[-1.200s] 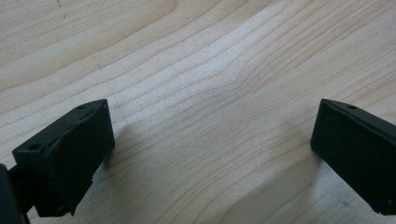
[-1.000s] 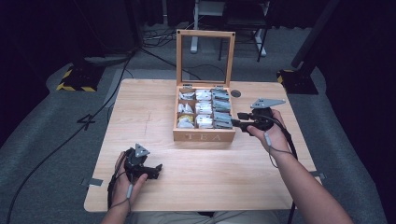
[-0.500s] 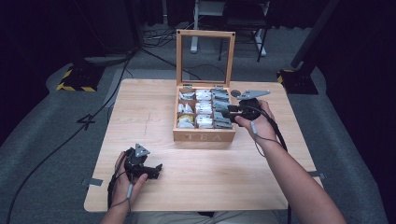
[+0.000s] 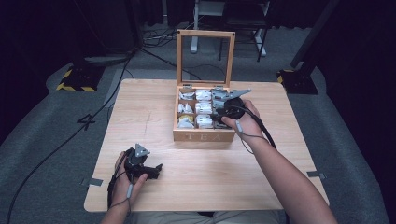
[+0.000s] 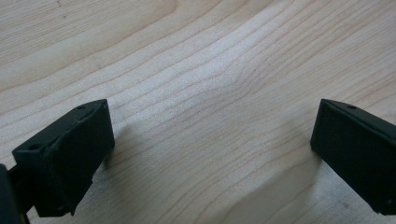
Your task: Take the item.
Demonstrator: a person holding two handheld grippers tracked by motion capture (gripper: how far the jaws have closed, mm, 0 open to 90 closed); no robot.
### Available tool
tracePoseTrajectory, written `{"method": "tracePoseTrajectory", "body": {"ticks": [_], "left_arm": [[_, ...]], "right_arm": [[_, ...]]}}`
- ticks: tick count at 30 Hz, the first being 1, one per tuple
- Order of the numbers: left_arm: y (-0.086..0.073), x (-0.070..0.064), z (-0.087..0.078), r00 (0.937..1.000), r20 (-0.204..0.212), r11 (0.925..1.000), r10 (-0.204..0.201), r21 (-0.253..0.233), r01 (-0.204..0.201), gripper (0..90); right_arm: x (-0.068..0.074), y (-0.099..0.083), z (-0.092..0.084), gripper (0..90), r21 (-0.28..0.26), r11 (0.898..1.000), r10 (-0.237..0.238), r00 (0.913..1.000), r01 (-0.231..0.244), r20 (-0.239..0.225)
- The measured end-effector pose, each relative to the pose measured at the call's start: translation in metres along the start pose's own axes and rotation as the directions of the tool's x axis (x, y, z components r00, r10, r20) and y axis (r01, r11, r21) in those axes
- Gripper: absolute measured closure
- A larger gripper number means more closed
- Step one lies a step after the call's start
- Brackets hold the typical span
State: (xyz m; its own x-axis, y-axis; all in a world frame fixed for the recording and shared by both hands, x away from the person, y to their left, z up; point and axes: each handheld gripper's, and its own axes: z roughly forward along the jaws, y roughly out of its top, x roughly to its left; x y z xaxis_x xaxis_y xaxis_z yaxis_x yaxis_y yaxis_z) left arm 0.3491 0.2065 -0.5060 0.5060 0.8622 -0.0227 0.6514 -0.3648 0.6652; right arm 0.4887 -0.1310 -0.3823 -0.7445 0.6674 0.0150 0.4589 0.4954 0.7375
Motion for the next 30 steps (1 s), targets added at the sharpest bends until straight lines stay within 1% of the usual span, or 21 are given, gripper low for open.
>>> {"method": "tracePoseTrajectory", "body": {"ticks": [1,4,7,10,13,17,19,22,24,28,30], "left_arm": [[0.000,0.000,0.000,1.0000,-0.001,1.0000,0.000,-0.002,0.000,0.0],[0.000,0.000,0.000,1.0000,0.000,1.0000,0.000,0.000,0.000,0.0],[0.000,0.000,0.000,1.0000,-0.001,1.0000,0.000,-0.001,0.000,0.0],[0.000,0.000,0.000,1.0000,0.000,1.0000,0.000,0.000,0.000,0.0],[0.000,0.000,0.000,1.0000,-0.001,1.0000,0.000,-0.001,0.000,0.0],[0.000,0.000,0.000,1.0000,0.001,1.0000,0.001,0.003,-0.001,0.0],[0.000,0.000,0.000,1.0000,0.000,1.0000,0.001,0.001,-0.001,0.0],[0.000,0.000,0.000,1.0000,0.001,1.0000,0.001,0.003,-0.001,0.0],[0.000,0.000,0.000,1.0000,0.000,1.0000,-0.001,-0.001,0.001,0.0],[0.000,0.000,0.000,1.0000,0.001,1.0000,-0.001,0.001,0.001,0.0],[0.000,0.000,0.000,1.0000,0.000,1.0000,-0.001,-0.001,0.001,0.0]], "right_arm": [[0.004,0.002,0.004,57.8,0.011,1.000,-0.016,0.9998,0.016,-0.008],[0.010,0.004,0.010,59.0,0.030,0.999,-0.021,0.9997,0.022,-0.014],[0.014,0.004,0.016,60.7,0.065,0.998,-0.003,0.9998,0.005,-0.019],[0.015,0.003,0.022,61.5,0.097,0.995,-0.002,0.9997,0.004,-0.023],[0.015,0.002,0.026,63.4,0.115,0.993,-0.002,0.9994,0.006,-0.035],[0.017,0.001,0.034,65.9,0.155,0.988,-0.022,0.9989,0.028,-0.042],[0.017,0.000,0.038,66.3,0.171,0.985,-0.030,0.9990,0.035,-0.034],[0.017,0.000,0.042,66.3,0.176,0.984,-0.022,0.9993,0.027,-0.031],[0.017,-0.001,0.049,66.9,0.175,0.984,-0.015,0.9997,0.018,-0.021],[0.015,-0.001,0.056,66.7,0.189,0.982,-0.005,0.9997,0.009,-0.023],[0.013,-0.002,0.061,66.3,0.201,0.980,0.014,0.9997,-0.010,-0.021]]}}
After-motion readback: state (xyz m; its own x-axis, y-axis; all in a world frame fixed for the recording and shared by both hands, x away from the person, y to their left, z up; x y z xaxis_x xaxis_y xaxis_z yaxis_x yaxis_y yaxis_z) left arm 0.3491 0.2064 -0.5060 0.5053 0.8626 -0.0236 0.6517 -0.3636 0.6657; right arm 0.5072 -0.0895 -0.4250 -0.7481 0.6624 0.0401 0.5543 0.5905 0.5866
